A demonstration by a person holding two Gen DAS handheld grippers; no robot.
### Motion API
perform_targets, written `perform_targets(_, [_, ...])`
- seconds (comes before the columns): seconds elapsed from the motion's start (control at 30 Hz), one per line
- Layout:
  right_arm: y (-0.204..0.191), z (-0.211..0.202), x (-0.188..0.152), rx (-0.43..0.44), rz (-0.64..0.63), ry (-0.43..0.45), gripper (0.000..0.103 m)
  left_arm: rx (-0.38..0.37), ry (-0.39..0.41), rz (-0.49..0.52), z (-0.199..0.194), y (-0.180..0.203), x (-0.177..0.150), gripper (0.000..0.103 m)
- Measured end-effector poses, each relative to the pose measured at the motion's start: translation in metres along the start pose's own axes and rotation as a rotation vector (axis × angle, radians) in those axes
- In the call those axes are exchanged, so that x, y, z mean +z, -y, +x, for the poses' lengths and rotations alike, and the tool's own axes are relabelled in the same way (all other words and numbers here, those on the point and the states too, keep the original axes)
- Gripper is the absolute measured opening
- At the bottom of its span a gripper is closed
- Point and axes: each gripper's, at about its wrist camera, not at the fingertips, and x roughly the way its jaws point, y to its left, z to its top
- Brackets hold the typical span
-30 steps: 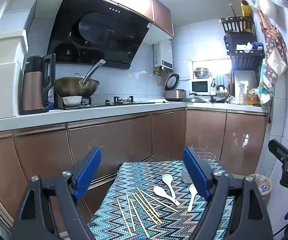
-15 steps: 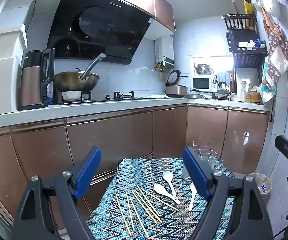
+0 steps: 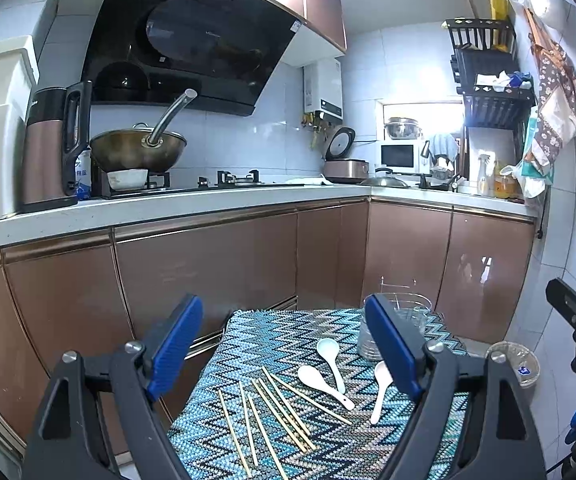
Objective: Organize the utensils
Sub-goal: 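Move both tools toward the utensils on the zigzag cloth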
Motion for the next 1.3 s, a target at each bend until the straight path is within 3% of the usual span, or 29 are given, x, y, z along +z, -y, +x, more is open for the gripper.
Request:
perform_targets(0.5, [0.008, 0.027, -0.001, 0.026, 0.014, -0.033, 0.103, 0.039, -0.024, 0.028, 0.017, 0.011, 0.007, 0.083])
perform_targets(1.3, [0.013, 0.074, 0.003, 0.013, 0.004, -0.063, 0.103, 0.086, -0.031, 0.012, 0.061, -0.006, 0.022, 0.083])
